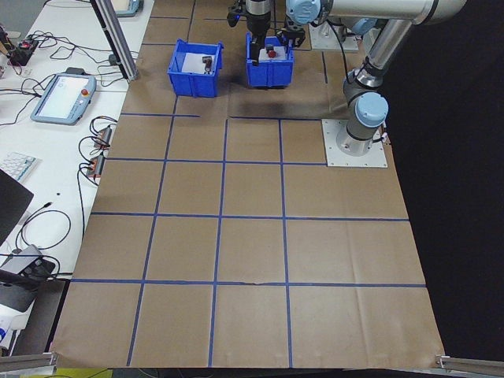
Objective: Place battery box in front
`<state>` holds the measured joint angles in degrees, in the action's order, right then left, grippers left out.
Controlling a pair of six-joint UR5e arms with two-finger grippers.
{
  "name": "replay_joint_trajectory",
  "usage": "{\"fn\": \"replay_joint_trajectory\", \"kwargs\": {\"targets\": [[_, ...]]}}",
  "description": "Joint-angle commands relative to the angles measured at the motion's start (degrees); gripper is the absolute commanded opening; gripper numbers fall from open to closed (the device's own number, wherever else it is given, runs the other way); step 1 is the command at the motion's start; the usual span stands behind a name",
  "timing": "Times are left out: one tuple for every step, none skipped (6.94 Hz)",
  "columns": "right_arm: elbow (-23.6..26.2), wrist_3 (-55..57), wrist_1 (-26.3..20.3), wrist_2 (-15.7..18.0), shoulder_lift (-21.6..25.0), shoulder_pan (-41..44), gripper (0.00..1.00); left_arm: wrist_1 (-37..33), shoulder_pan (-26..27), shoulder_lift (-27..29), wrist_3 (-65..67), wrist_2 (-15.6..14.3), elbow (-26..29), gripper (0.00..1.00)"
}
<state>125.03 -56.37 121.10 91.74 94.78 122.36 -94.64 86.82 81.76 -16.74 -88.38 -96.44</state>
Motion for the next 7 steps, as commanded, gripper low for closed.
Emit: {"fn": "replay_joint_trajectory", "kwargs": {"targets": [[0.12,0.83,0.28,-1.37,-1.26,0.33,0.99,0.07,0.01,-0.28,0.21,0.14,0.11,0.99],[-0.23,0.91,0.28,-0.6,-0.83,0.24,1.0,0.07,-0.07,-0.63,0.21,0.06,0.2,0.99],[-0.58,0.91,-0.16,-0.59,0.22,0.07,1.0,0.16,-0.07,-0.63,-0.05,-0.21,0.11,0.99],[-0.84,1.52,-0.68,-0.77,2.93,-0.28,1.0,0.16,-0.07,-0.63,-0.05,-0.12,0.11,0.99],[-1.02,1.53,-4.78,-0.94,6.96,-1.41,1.0,0.16,-0.07,-0.72,0.56,0.05,0.2,0.99],[-1.11,1.44,-9.34,-1.03,10.83,-3.08,1.0,0.16,-0.07,-0.63,0.74,0.05,0.2,0.99],[-1.46,1.27,-12.87,-1.12,12.17,-8.75,1.0,0.16,-0.07,-0.63,0.83,0.05,0.2,0.99]]}}
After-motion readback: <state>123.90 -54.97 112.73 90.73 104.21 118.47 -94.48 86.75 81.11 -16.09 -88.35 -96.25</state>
